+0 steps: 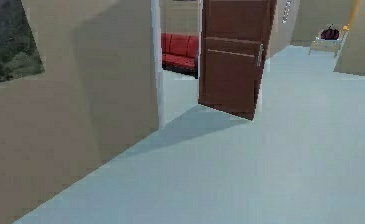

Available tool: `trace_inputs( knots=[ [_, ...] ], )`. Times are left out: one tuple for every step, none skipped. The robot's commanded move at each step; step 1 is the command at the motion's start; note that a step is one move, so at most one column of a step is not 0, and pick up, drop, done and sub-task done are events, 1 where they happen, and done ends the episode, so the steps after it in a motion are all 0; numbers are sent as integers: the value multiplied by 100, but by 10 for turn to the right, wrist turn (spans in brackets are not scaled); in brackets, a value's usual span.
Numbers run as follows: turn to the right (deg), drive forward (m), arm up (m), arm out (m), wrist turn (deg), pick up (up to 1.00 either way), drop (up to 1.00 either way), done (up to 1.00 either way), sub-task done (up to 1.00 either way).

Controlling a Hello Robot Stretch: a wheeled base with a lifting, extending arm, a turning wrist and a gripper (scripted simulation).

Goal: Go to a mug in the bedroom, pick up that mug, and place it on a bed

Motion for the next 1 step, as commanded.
trace_inputs(
  knots=[
    [330, 0, 0, 0, 0, 0, 0, 0, 0]
  ],
)
